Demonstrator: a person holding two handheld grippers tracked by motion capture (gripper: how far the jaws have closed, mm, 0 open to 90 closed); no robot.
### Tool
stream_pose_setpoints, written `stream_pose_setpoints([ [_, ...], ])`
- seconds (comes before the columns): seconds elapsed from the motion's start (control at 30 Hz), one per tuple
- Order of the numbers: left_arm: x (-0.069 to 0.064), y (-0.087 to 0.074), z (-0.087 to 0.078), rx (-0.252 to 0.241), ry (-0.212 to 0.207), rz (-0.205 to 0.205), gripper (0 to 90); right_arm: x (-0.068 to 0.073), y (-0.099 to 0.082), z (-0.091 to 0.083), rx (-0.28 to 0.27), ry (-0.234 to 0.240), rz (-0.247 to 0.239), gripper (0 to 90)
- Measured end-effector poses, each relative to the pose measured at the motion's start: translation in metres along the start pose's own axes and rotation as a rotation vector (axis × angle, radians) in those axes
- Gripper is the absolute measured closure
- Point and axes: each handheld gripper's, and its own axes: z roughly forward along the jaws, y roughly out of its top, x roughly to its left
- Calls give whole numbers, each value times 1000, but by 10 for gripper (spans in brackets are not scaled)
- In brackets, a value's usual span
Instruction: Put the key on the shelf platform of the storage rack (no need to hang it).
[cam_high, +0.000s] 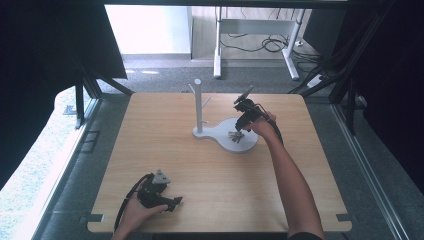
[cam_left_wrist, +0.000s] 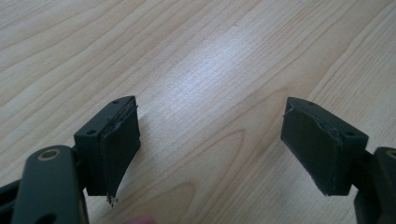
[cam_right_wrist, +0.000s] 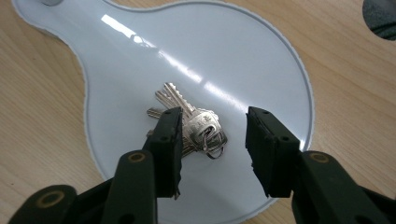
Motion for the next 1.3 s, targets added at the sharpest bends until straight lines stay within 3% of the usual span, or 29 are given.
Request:
stream_pose_setpoints([
  [0.27,-2,1,2,5,-8,3,200,5,-7,-15,-55,14,-21,487],
  [0.83,-1,1,-1,-22,15,-2,203,21,-27,-33,-106,57,-78,477],
  [1.03,-2,1,-1,-21,21,2,202,21,-47,-43,-136,59,-76,477],
  [1.3,-6,2,1,-12,18,8,203,19,-91,-60,-207,91,-73,478],
])
